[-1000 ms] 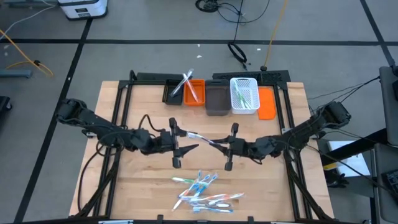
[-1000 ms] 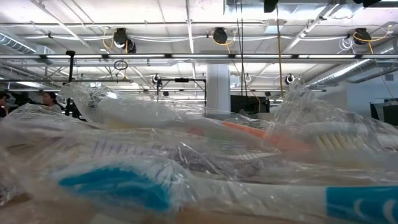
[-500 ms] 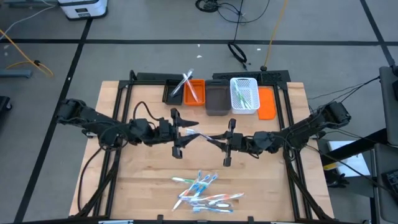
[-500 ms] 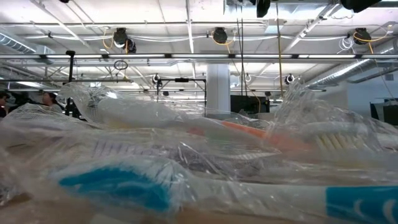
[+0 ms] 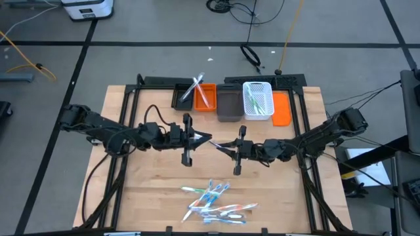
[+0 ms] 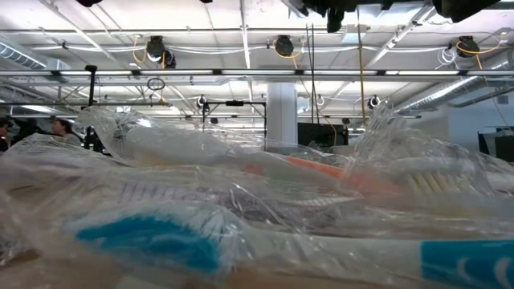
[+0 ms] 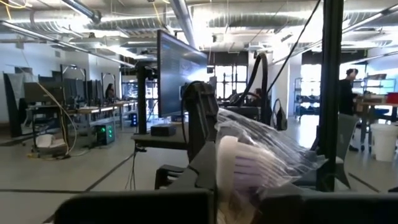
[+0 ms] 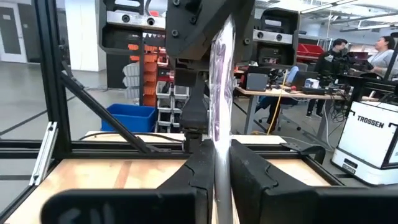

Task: Pick & Place Toothbrushes
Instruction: Put the purple toothbrush into the black basket

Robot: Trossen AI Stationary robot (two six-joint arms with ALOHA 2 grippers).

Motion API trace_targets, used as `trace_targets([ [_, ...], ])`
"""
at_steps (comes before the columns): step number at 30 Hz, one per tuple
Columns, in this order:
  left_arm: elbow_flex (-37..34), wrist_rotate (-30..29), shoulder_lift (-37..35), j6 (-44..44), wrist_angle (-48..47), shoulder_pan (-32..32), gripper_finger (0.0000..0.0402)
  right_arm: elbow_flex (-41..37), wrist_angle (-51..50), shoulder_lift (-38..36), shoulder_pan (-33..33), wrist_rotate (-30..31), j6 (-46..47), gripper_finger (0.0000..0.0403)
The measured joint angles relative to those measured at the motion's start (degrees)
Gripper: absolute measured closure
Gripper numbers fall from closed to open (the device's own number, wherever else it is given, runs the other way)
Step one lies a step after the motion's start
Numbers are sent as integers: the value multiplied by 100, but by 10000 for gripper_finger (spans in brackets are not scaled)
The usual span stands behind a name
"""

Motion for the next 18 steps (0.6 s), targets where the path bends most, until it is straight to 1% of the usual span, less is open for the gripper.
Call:
trace_targets([
  [5, 0, 44, -4, 15, -141, -4, 397, 0, -57, 0, 0, -90, 10, 376],
  [12, 4, 39, -47, -60, -524, -39, 399, -4, -81, 2, 0, -131, -96, 345],
  [14, 4, 7, -83, -62, -712, -40, 399, -4, -160, 2, -2, -122, -115, 337],
  [18, -4, -47, -374, -47, -1352, -36, 400, 0, -211, -4, -33, -69, -288, 323],
])
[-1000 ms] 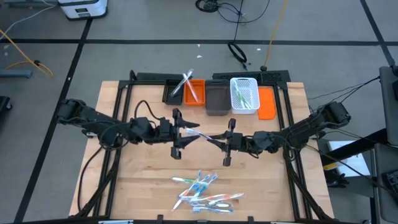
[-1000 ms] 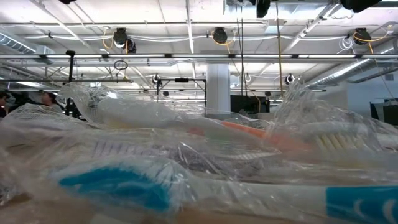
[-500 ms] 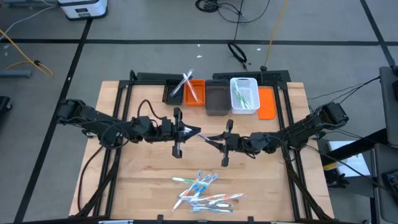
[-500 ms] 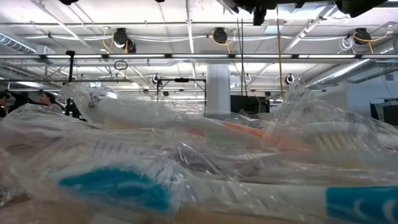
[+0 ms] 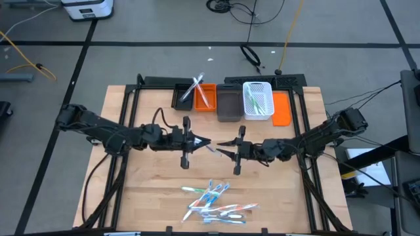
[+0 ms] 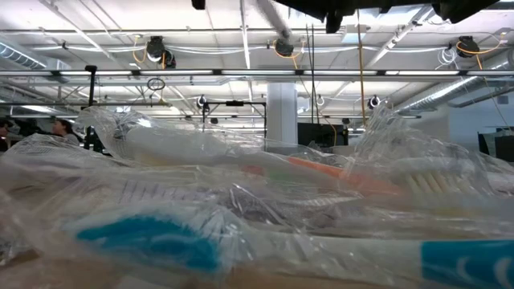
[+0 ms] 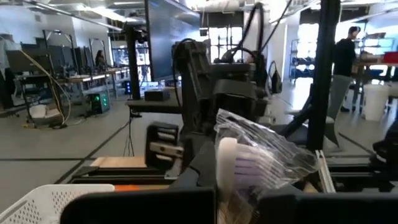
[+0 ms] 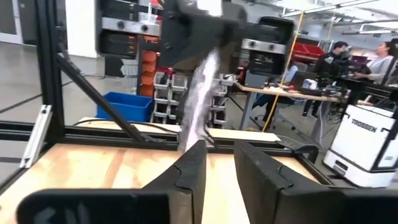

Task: Pick & Place Toothbrushes
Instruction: Put the purple toothbrush into the black basket

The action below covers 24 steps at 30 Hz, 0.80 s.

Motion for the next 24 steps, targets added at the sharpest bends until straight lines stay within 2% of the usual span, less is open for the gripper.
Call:
trace_targets([
  [4, 0, -531, -502, 179, -795, 42, 400, 0, -109, 0, -59, -2, -1, 306],
  [7, 7, -1191, -890, 245, -1528, 120, 400, 0, -109, 0, -96, -3, 13, 294],
  [13, 7, -2214, -1405, 172, -2651, 636, 401, 0, -129, 0, -127, -22, 67, 285],
  [20, 2, -2368, -1498, -6, -3146, 1768, 401, 0, -164, 0, -210, -31, 191, 293],
  [24, 2, -1989, -1499, -341, -3345, 2615, 401, 0, -367, 2, -259, -31, 216, 295],
])
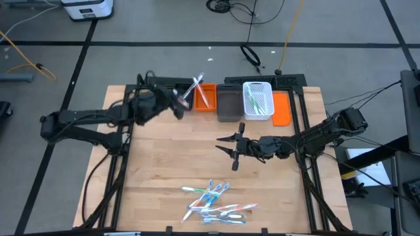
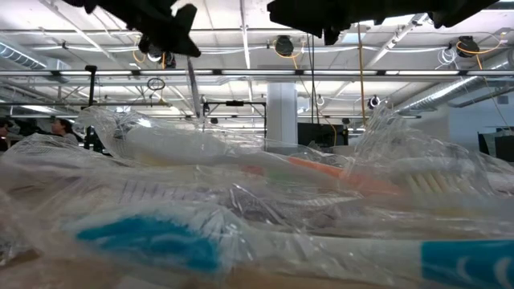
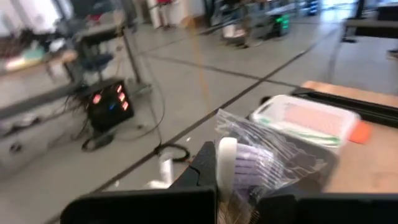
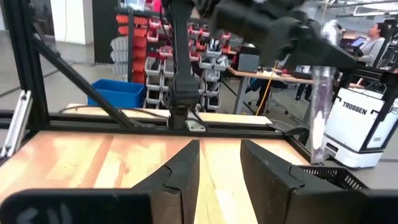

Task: Pick & Place Toothbrushes
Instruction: Put the purple toothbrush into the black basket

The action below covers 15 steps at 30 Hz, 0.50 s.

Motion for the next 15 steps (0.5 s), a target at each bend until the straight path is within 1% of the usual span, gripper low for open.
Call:
trace_targets([
  [5, 0, 837, 4, -538, -175, 1032, 401, 0, 16, 2, -19, -2, 0, 294],
  [7, 0, 1139, 53, -685, -200, 1314, 401, 0, 16, 2, -19, -2, -2, 294],
  [10, 0, 1278, 152, -725, -276, 1620, 401, 0, 22, 2, -19, -2, -9, 296],
  [15, 0, 1331, 409, -808, -268, 1974, 401, 0, 21, 2, -50, -2, -13, 297],
])
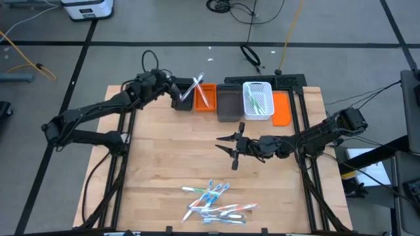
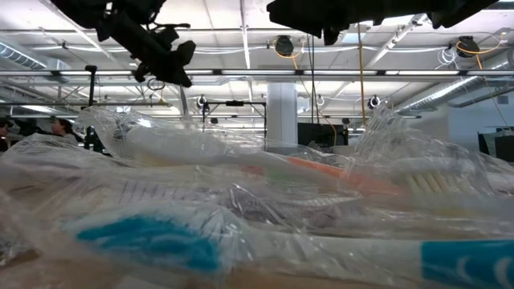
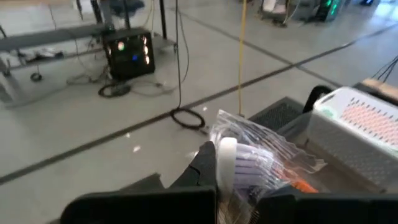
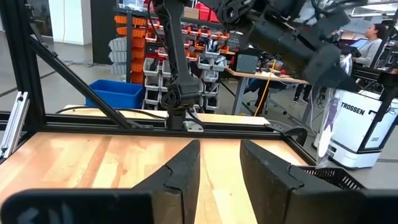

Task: Pick & Place Toothbrushes
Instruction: Put the purple toothbrush into the black basket

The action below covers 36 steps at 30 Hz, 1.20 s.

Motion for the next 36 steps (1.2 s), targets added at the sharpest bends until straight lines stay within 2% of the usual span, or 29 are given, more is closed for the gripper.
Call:
trace_targets([
  [4, 106, 290, 277, -201, -99, 234, 401, 0, 3, 0, 0, 0, -1, 296],
  [9, 673, 485, 765, -278, -621, 367, 401, 0, 0, 0, -33, -7, 0, 298],
  [15, 1169, 499, 1064, -279, -1201, 371, 401, 0, -47, 0, -31, -9, 0, 297],
  [26, 1208, 343, 1135, -411, -1526, 534, 401, 0, -41, 0, -31, -9, 0, 298],
  [36, 1248, 393, 1925, -293, -1492, 661, 401, 0, -41, 0, -37, -7, 0, 297],
])
